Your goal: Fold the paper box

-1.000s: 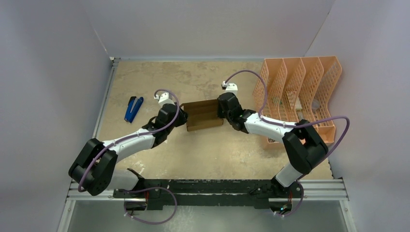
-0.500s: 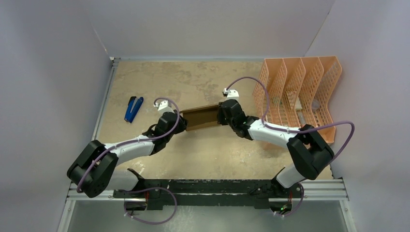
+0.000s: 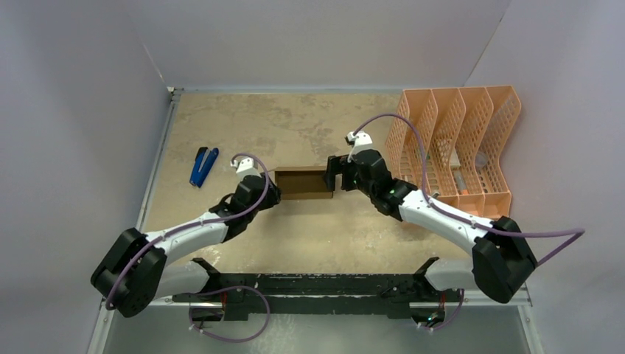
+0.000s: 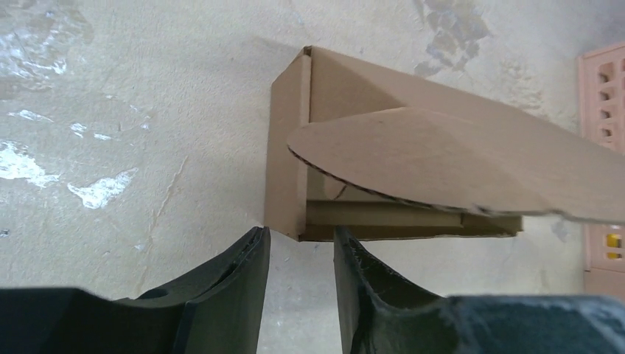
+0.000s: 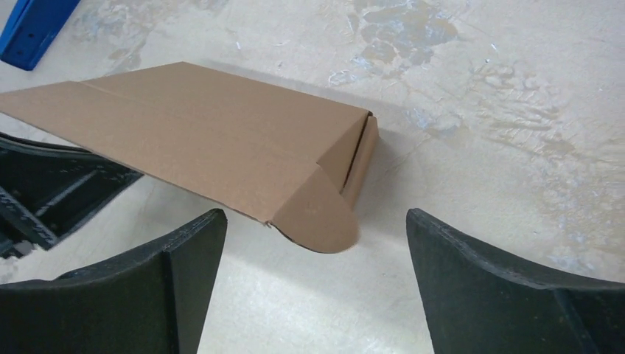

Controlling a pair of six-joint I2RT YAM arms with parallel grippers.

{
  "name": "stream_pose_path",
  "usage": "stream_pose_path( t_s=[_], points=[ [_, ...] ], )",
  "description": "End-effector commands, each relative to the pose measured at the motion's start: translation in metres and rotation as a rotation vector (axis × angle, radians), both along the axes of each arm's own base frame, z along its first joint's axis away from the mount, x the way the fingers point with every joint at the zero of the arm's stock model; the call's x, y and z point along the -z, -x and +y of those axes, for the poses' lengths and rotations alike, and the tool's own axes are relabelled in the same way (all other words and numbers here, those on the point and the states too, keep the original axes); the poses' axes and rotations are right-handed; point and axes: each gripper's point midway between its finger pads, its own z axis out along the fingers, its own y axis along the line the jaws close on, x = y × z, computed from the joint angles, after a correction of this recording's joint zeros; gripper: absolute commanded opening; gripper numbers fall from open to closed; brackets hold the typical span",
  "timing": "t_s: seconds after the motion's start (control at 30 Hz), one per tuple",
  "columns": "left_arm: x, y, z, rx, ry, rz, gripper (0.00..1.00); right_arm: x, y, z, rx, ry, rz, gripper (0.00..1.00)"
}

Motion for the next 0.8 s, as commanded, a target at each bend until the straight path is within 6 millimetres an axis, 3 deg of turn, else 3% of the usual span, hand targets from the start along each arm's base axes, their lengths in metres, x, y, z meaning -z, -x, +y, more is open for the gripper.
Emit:
stream_pose_path(
  t_s=[0.0,0.23,0.43,0.6,0.77],
  points=[
    [-0.023,0.005,0.006,0.010,-0.009,-0.037,0.40,-0.015,0.001,-0.012,-0.020,0.019,-0.004,0.96],
    [-0.049,0.027,0.017,0.049,-0.040,-0.006,0.50,-0.063,-0.009,-0.017,-0.004,-0.035,-0.057,0.99],
    [-0.103,0.033,0.033,-0.004,-0.023,-0.058,0.60,-0.088,-0.027,-0.024,0.068,-0.080,-0.039,0.99],
    [-0.154,0.013,0.045,-0.087,-0.024,-0.131,0.67,-0.088,-0.043,-0.032,0.116,-0.120,0.038,0.99],
    [-0.165,-0.026,0.052,-0.123,-0.013,-0.094,0.65,-0.080,-0.054,-0.021,0.088,-0.112,0.087,0.97]
  ],
)
